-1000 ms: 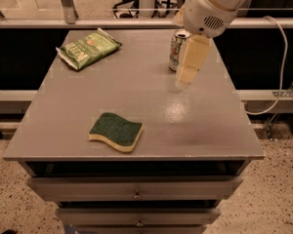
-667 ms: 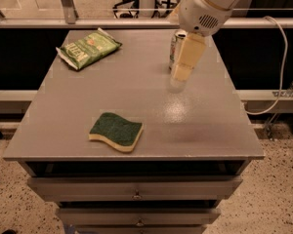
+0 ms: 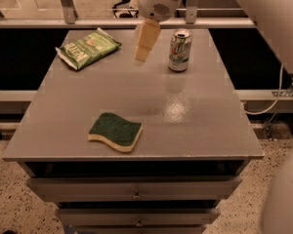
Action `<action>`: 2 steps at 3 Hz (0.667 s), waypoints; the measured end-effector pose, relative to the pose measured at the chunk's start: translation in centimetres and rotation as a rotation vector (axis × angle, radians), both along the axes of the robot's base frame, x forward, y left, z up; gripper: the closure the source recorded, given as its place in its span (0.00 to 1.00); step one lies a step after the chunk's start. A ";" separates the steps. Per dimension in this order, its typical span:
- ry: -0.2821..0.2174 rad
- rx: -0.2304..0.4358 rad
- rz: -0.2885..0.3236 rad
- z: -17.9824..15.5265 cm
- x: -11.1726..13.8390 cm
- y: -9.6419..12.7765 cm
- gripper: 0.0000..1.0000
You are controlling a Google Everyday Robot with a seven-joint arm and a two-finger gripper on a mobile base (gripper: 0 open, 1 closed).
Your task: Move green jalapeno chip bag near 7up can
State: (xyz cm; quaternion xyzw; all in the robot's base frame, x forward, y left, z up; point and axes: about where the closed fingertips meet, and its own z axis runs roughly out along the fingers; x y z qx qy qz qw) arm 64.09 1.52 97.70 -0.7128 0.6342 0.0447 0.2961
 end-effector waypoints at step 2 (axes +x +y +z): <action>-0.011 0.089 0.030 -1.6 7.2 8.5 0.00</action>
Offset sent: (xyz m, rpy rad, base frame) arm 0.1314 0.1397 -0.0470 0.1592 0.0505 -0.0200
